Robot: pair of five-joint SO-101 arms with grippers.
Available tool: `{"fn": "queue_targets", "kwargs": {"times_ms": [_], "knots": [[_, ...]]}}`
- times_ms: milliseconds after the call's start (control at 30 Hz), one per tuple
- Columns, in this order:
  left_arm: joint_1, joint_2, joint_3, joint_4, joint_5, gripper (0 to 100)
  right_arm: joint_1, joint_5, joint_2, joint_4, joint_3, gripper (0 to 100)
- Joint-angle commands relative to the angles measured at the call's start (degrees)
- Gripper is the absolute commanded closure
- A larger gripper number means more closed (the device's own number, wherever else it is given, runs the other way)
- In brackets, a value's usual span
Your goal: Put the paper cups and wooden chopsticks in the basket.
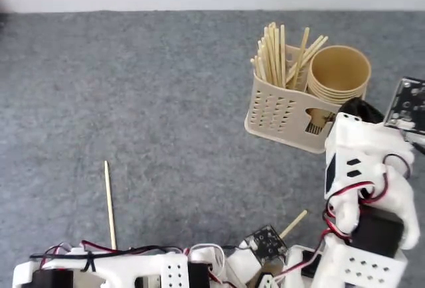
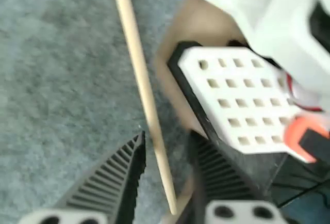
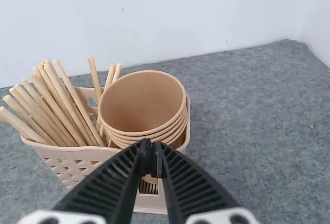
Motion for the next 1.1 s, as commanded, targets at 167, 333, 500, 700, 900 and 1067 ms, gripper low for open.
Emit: {"fn": "queue_targets", "kwargs": {"times_ms": [167,333,500,700,900,1067], "knots": [[-0.18,-1.23,0.13,-1.58,0.44,95,0.04,-0.62,-0.92,0.31,-0.44,99.0],[-0.62,-1.23,0.13,-1.49,0.44,99,0.04,-0.62,-0.92,0.40,-0.44,99.0],[-9.85,-1.23,0.40,-1.49,-0.35,99,0.04,-0.62,-0.92,1.45,-0.62,99.0],[-21.54,-1.32,-0.13,-1.41,-9.93,98,0.04,-0.62,-0.92,1.45,-0.70,99.0],[-26.73,-1.32,-6.02,5.45,-12.75,95,0.04,-0.62,-0.92,1.45,-0.70,99.0],[-27.16,-1.32,-13.76,15.47,-12.57,76,0.04,-0.62,-0.92,1.45,-0.70,99.0]]}}
